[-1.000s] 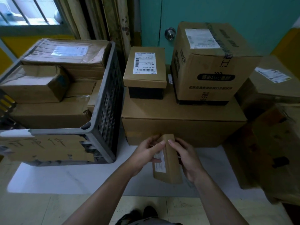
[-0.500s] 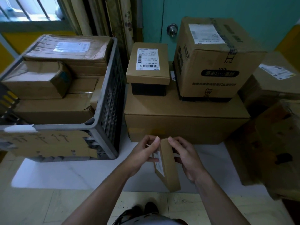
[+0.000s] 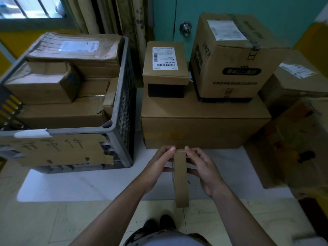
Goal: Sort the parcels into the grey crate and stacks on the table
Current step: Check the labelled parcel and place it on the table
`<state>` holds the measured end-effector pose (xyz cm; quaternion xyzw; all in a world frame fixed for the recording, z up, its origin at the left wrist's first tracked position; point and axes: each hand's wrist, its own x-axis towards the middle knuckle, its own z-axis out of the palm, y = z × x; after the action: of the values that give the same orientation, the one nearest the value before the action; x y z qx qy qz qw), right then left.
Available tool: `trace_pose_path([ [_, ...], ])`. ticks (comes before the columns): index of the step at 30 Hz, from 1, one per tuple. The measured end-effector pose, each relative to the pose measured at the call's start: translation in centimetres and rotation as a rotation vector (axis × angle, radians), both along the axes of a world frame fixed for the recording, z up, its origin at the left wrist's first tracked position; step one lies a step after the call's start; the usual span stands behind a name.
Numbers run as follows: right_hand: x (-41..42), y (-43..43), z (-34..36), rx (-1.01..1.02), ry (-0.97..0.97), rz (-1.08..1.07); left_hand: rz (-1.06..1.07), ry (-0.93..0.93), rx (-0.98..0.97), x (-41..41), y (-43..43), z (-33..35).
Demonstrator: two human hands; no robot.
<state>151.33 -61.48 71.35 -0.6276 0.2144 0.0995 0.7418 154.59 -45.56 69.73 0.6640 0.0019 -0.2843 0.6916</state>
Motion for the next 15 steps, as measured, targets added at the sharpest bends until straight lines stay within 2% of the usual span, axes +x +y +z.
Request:
trace_pose_path([
  [4,-0.8,0.5,0.2,0.069,0.106,-0.002,-0.014,0.043,-0.015,-0.5,0.5,-0.1],
  [7,-1.5,0.8,0.6,0.093,0.162,0.063,-0.116,0.115,0.015,-0.8,1.0,-0.2],
  [10,-2.0,1.4,0.8,0.121,0.15,0.027,-0.184,0.157,-0.009,-1.1,1.3,-0.1],
  [15,-2.8,2.3,0.7,0.135,0.083,-0.017,-0.169,0.13,-0.009,-1.3,1.7,0.2],
])
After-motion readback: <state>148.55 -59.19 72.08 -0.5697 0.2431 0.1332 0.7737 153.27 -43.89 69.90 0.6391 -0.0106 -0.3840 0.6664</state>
